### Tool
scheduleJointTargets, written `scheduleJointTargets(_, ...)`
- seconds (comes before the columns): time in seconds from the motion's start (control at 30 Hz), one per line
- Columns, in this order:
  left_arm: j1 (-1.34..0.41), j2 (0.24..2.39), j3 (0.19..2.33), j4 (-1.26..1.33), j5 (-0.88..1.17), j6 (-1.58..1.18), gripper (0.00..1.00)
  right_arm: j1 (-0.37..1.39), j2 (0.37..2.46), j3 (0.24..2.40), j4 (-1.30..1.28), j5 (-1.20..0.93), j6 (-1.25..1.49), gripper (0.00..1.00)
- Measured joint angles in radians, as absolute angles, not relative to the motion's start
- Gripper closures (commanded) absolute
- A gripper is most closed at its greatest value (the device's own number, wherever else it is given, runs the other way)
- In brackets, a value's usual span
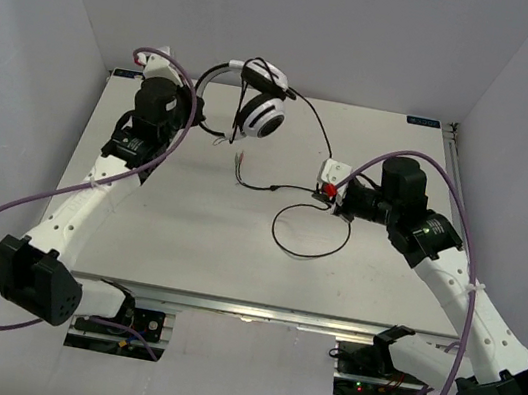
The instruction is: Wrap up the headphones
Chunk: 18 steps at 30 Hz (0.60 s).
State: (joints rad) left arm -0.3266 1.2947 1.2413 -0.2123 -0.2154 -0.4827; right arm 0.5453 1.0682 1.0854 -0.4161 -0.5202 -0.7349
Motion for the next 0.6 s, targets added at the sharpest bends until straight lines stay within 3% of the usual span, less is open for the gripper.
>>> scheduleJointTargets(0.33, -0.277, 1.315, 1.309, -0.199, -0.105, -0.926, 1.0, 0.541, 1.086, 1.002, -0.41, -0.667, -0.726, 0.92)
scheduleJointTargets(0.6, -0.285, 1.462, 1.387, -0.181, -0.188, -1.189, 1.0, 0.671, 1.234, 1.089, -0.427, -0.573, -0.729, 0.92)
